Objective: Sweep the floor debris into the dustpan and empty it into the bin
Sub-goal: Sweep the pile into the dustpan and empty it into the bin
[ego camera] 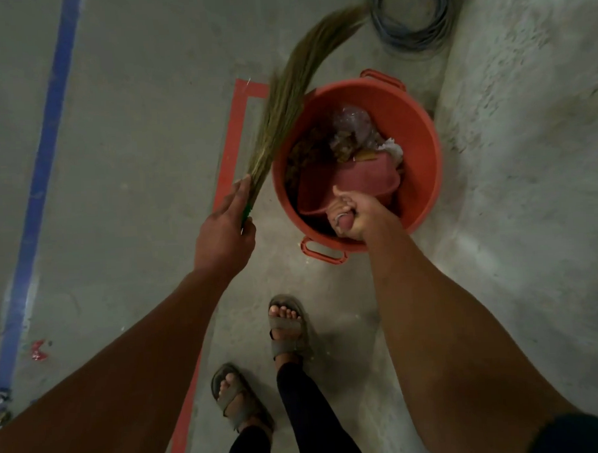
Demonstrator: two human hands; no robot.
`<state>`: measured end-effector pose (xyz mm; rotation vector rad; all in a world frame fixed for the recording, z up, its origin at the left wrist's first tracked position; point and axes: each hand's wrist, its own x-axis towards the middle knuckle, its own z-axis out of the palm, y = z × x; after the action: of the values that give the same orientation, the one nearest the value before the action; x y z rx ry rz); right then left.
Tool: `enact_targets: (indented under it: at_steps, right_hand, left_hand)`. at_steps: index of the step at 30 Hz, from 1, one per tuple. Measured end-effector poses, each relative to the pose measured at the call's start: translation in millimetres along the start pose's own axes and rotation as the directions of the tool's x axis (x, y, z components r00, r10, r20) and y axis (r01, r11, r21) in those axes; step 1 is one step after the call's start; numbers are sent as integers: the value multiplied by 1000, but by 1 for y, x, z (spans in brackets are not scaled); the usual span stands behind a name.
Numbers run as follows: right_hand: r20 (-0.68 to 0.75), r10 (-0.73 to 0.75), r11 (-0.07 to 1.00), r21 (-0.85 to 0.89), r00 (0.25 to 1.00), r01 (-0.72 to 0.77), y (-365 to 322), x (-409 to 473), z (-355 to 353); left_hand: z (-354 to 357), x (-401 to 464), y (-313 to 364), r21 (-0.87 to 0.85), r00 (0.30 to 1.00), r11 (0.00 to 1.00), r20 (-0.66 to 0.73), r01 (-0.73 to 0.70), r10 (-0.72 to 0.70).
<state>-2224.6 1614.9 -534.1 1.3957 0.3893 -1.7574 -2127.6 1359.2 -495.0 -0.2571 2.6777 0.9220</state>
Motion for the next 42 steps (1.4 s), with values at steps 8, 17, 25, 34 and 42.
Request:
enact_targets:
  at_steps: [8, 17, 25, 34, 42]
  right_hand:
    - [357, 91, 995, 9, 930, -101, 28, -55, -9]
    - [124, -22, 998, 55, 992, 16, 31, -27, 0]
    - [197, -123, 989, 106, 973, 104, 80, -68, 37]
    - [381, -314, 933, -44, 870, 357, 217, -84, 51]
    - [418, -191, 854, -376, 888, 360, 375, -1, 50]
  left_hand:
    - [-4, -6, 5, -8, 999, 999, -17, 43, -43]
    - [-5, -18, -7, 12, 1000, 1000, -25, 13, -12]
    - [-16, -58, -31, -27, 997, 999, -67, 36, -38]
    - [-27, -127, -99, 14, 987, 987, 41, 157, -158]
    - [-2, -233, -241, -45, 845, 854, 184, 518, -503]
